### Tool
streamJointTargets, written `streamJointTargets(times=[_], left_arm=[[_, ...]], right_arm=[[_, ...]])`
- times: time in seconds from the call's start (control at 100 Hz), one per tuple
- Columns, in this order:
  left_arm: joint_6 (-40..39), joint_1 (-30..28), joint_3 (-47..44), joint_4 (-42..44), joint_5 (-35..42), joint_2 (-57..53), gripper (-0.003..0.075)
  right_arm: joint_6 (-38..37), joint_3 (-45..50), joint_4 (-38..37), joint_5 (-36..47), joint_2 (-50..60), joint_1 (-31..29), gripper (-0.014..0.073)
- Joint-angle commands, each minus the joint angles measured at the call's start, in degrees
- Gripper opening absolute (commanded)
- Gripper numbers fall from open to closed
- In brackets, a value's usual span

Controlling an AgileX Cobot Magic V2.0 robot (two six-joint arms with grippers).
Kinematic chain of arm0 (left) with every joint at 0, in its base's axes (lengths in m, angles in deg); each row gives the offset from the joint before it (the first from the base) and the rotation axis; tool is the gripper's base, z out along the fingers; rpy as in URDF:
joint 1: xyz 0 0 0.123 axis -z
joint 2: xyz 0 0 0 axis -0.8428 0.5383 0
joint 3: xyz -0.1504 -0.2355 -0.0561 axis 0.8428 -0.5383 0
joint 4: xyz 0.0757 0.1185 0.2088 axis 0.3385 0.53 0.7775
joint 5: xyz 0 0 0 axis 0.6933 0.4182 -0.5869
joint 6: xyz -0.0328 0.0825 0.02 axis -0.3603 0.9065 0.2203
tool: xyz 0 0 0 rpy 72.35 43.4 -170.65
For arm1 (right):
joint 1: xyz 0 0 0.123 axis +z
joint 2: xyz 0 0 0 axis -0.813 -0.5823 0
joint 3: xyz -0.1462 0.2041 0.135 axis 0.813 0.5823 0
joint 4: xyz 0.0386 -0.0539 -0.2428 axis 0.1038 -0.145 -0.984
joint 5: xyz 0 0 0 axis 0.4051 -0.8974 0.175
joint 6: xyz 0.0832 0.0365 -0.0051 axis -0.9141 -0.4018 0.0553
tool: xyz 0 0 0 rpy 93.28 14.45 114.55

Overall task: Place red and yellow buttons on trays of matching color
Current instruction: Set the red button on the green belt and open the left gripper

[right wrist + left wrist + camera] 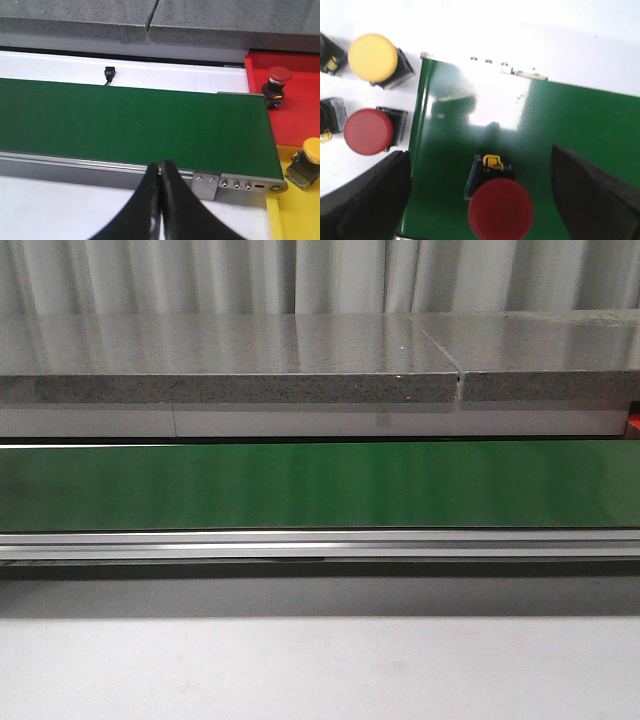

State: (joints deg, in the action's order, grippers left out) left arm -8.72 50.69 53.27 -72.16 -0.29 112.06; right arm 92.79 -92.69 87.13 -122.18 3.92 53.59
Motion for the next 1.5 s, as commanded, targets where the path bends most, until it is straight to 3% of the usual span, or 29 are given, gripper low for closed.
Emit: streamJointTargets(times=[0.0, 0.19, 0.34, 0.65, 1.49], left_arm=[[-1.2, 0.3, 4.0, -0.8, 2.1, -2.0, 0.0563], [-5.2, -2.6, 7.7, -0.7, 2.0, -2.0, 0.0562], [-10.5, -8.5, 7.8, -0.6, 1.2, -1.3, 0.0553], [-10.7, -16.3, 7.8, -2.3, -2.4, 3.5, 0.0553], [-12.2, -20.1, 8.3, 0.4, -0.6, 16.0, 0.0553]], right_arm=[[0.4, -1.5, 0.3, 4.0, -0.4, -0.1, -0.0066], [0.4, -1.5, 0.3, 4.0, -0.4, -0.1, -0.0066], [0.4, -1.5, 0.3, 4.0, -0.4, -0.1, -0.0066], [0.4, -1.5, 0.3, 4.0, -0.4, -0.1, -0.0066], [0.4, -1.5, 0.3, 4.0, -0.4, -0.1, -0.0066]])
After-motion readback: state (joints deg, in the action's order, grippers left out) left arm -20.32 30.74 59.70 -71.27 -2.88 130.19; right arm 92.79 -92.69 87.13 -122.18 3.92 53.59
